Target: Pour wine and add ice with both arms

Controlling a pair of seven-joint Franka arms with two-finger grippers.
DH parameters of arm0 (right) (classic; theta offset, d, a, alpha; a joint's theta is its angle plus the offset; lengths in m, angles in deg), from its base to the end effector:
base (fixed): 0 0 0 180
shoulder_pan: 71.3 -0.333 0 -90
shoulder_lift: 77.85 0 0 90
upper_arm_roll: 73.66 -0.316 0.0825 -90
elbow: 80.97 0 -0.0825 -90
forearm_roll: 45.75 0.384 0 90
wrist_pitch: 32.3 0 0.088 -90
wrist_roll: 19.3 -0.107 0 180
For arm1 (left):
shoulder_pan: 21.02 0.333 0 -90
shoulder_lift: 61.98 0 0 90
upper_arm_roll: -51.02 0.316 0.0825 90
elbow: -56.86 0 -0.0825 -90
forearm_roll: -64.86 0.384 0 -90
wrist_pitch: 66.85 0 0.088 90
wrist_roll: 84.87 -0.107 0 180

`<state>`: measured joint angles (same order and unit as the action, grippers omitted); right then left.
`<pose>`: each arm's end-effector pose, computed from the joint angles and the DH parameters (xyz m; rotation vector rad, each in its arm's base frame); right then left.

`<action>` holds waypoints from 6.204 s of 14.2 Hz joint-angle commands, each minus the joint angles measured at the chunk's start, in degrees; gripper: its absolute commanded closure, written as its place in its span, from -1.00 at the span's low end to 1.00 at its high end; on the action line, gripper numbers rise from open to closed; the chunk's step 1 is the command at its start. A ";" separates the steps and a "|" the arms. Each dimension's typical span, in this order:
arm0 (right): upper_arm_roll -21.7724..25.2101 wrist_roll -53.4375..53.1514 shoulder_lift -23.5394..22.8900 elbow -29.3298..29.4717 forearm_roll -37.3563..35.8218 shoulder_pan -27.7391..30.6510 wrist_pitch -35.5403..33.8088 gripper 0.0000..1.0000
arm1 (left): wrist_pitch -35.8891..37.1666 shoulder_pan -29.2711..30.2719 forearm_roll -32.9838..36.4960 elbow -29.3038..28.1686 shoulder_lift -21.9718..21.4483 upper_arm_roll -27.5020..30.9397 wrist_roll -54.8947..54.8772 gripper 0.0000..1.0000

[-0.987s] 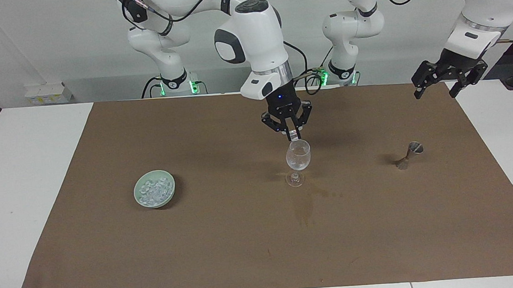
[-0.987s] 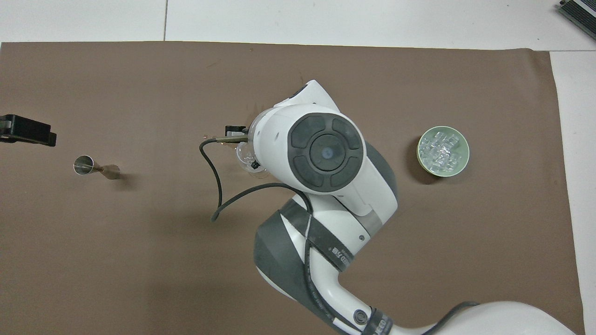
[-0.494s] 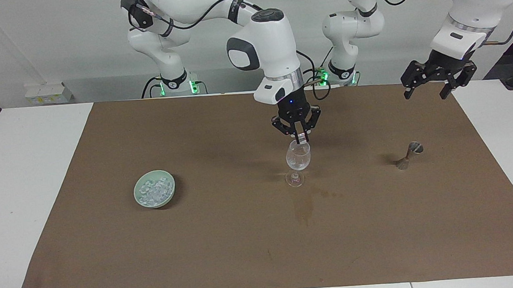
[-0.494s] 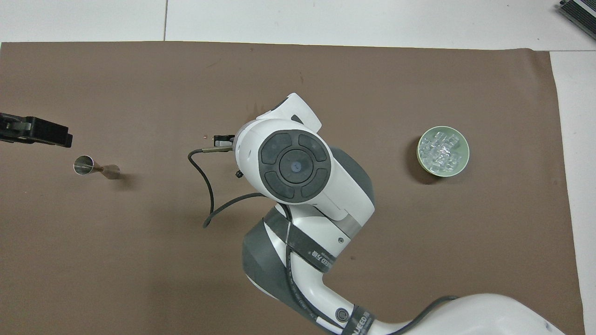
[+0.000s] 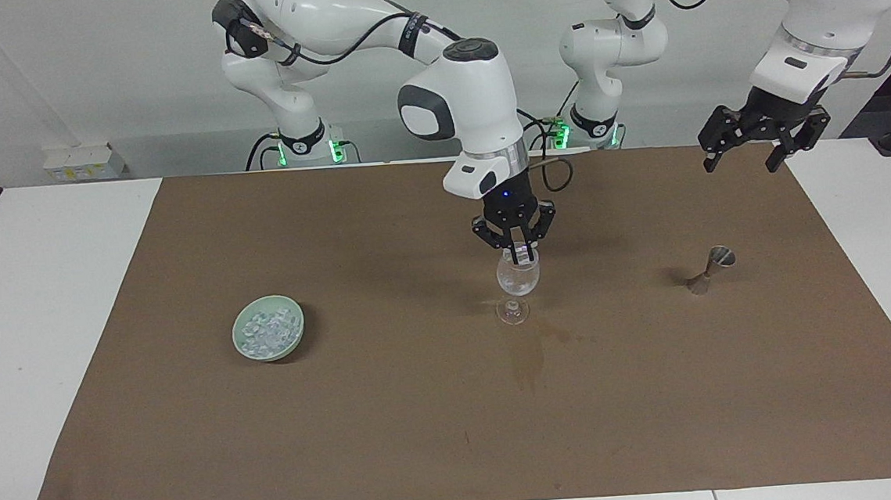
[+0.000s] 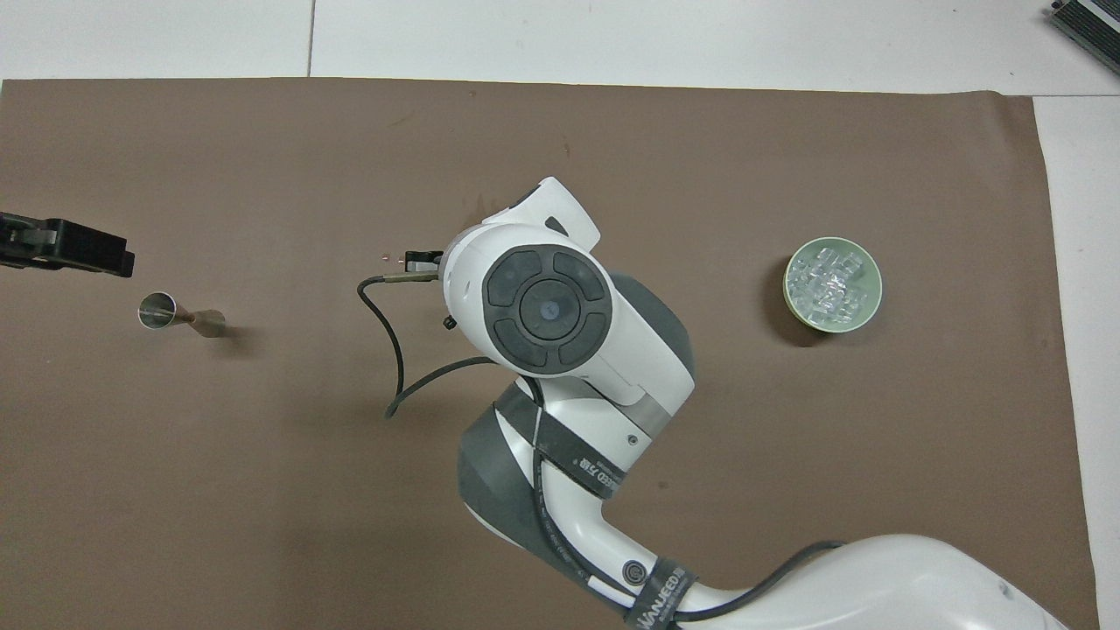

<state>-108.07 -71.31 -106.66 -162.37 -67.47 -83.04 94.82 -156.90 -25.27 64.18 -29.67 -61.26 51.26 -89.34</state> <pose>0.5663 0.4468 0.4866 -2.8697 0.0625 -0.4535 0.5577 -0.0404 0.6462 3.1204 -0.2318 0.0765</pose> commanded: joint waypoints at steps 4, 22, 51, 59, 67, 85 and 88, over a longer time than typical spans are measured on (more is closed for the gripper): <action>-0.92 -3.71 -0.81 -0.51 -1.91 0.39 1.47 1.00 | 0.14 -0.50 0.50 0.14 -0.11 0.37 -0.54 -1.00; -1.45 -4.24 -1.25 -0.34 -2.00 0.39 2.52 0.21 | 0.14 0.12 0.50 0.14 -0.02 0.72 -0.80 -1.00; 27.80 25.71 22.03 1.51 15.83 5.67 -28.57 -1.00 | -0.04 1.79 2.61 0.40 0.33 0.37 0.87 -1.00; 34.66 37.24 28.18 -1.46 18.29 7.69 -41.41 -1.00 | -0.57 1.79 1.03 0.40 0.51 0.37 1.83 -1.00; 39.15 43.75 33.90 -9.92 18.74 7.69 -40.37 -1.00 | -0.30 1.96 1.12 0.40 0.51 0.37 5.00 -1.00; 39.77 45.33 35.13 -11.67 19.97 6.72 -41.07 -1.00 | -1.53 1.79 0.94 0.32 0.59 0.46 4.91 -1.00; 39.77 45.25 34.96 -11.32 20.58 6.72 -41.25 -1.00 | -1.53 1.79 1.12 0.32 0.59 0.46 4.91 -1.00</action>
<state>-68.23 -26.83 -73.32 -171.64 -46.55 -76.25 52.25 -157.81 -23.22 65.34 -29.70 -61.04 51.49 -84.93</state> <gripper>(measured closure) 0.000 0.000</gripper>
